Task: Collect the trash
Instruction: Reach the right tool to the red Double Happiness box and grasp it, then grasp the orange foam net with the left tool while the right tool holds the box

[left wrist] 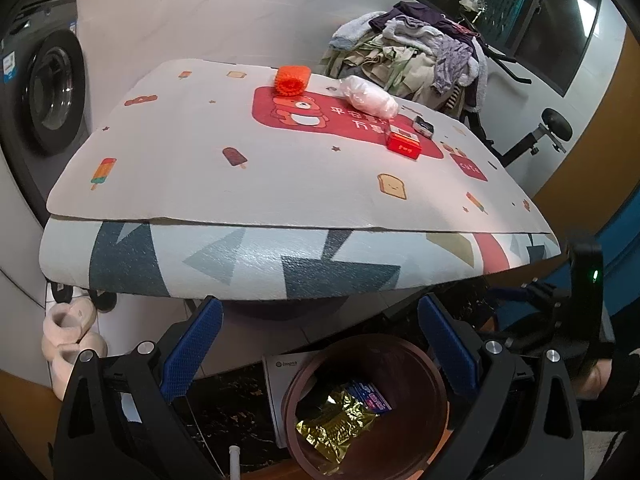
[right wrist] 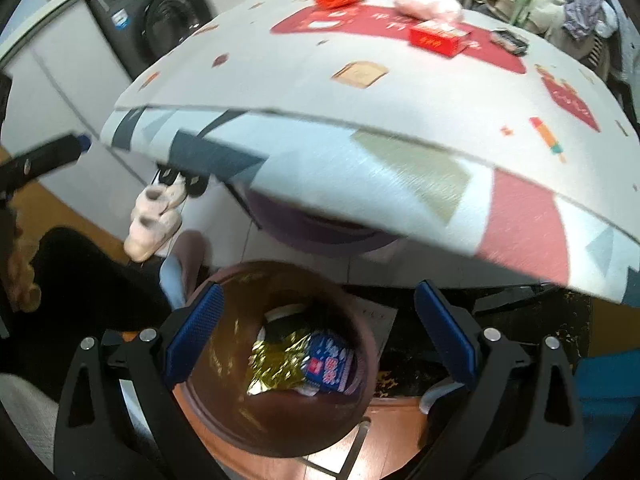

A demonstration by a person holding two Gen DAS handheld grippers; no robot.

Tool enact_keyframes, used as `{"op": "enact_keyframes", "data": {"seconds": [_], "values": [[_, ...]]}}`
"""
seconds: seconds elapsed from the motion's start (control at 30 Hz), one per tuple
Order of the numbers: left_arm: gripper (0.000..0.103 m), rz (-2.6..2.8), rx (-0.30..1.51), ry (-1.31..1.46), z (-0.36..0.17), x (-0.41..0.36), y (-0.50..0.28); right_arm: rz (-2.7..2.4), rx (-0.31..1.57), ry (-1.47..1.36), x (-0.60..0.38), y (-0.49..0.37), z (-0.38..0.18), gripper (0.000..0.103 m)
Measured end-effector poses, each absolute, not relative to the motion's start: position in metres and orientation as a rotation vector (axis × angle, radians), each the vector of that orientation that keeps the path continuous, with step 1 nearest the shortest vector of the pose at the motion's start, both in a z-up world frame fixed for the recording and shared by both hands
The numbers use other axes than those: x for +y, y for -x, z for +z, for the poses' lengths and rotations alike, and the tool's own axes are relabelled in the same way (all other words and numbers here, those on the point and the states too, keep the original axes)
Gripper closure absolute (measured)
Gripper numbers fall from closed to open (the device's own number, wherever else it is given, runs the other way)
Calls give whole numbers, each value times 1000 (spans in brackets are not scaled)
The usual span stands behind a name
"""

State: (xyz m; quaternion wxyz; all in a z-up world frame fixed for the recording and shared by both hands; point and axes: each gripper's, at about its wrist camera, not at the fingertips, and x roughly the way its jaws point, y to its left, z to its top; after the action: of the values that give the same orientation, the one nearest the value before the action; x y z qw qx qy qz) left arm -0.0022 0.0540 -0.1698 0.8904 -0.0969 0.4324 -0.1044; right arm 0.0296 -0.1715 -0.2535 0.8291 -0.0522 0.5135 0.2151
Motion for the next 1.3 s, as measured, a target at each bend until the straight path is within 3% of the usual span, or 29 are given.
{"op": "enact_keyframes", "data": {"seconds": [0.43, 0.97, 1.07, 1.3], "values": [[7, -163, 898, 207, -169, 83, -54, 340, 990, 15, -197, -167, -216, 8], [7, -163, 893, 174, -169, 91, -153, 201, 1024, -9, -172, -328, -245, 9], [7, -176, 887, 161, -168, 86, -172, 189, 1010, 30, -170, -334, -250, 29], [7, -231, 868, 143, -165, 71, -227, 232, 868, 45, -173, -323, -242, 39]]}}
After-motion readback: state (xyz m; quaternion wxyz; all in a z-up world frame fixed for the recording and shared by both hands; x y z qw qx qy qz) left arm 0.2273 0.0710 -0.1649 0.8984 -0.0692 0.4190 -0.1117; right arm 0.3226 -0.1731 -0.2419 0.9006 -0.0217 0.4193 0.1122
